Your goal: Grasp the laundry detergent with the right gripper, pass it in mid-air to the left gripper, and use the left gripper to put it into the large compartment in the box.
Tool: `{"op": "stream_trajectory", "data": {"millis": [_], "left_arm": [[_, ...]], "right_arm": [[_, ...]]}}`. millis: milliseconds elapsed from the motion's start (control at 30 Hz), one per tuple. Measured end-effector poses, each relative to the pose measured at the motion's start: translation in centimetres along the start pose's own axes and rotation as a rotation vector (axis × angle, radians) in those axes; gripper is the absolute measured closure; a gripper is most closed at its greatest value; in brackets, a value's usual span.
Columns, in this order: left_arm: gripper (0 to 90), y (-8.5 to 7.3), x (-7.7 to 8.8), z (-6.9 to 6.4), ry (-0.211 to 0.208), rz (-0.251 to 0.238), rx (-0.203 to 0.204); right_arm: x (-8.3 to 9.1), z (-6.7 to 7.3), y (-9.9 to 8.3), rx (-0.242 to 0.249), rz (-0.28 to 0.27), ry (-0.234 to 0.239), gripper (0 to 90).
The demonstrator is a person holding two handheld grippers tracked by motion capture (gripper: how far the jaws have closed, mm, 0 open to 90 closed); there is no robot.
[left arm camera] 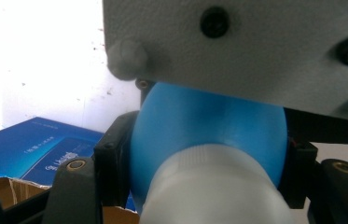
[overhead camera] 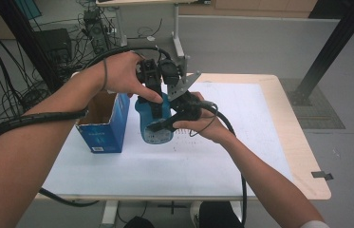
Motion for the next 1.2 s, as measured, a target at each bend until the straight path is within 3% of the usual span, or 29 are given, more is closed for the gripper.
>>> {"op": "stream_trajectory", "data": {"millis": [1200], "left_arm": [[36.5, -0.03, -0.02, 0.20, 0.004, -0.004, 0.009]], "right_arm": [[0.03, -0.18, -0.10, -0.014, -0.003, 0.002, 43.0]]}}
Point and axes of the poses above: each handheld gripper's, and its own axes: x roughly backward along the jaws, y roughly out of its top, z roughly to its left, the point moved 6 cm from there along -x, roughly forward along the jaws, and after that the axes turned 12 degrees about -z, right-handed, at the moved point
